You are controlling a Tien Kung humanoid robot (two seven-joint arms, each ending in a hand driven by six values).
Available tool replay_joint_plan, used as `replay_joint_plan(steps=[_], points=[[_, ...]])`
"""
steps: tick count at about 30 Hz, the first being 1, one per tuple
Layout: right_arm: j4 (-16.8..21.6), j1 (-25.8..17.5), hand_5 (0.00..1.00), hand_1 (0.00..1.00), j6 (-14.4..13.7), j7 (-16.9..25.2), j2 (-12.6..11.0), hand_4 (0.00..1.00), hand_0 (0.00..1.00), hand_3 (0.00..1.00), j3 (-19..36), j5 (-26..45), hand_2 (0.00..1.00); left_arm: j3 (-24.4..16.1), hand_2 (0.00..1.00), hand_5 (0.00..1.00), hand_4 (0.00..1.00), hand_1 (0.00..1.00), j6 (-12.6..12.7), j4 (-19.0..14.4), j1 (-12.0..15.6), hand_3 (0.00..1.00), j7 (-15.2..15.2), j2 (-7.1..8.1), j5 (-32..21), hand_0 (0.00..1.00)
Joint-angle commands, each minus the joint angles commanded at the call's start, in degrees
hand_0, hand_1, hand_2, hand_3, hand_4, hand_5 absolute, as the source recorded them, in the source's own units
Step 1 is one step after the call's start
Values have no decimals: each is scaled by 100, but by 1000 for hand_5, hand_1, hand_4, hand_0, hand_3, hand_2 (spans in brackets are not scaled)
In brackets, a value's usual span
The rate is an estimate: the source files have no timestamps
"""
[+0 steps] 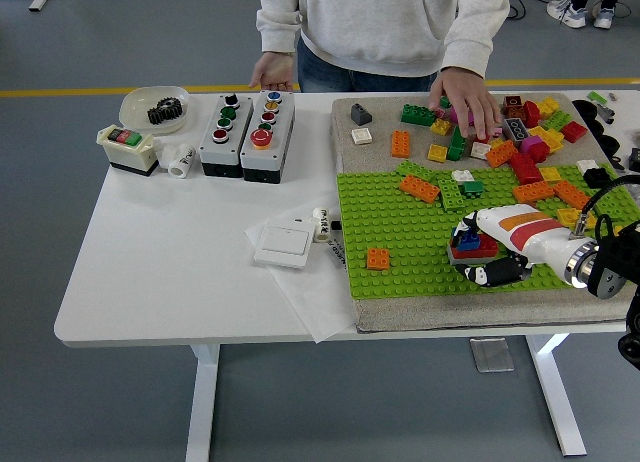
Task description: Pick up the brick,pile it on top of brick,press brick,pick up the brick,pile it on top of brick,press brick
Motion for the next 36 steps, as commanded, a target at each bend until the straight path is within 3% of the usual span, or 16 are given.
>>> replay_joint_plan(steps=[36], points=[[-42,-79,392,708,212,-102,-19,734,708,619,-139,2,745,-22,794,640,763,802,-18,-8,60,666,24,-7,66,774]])
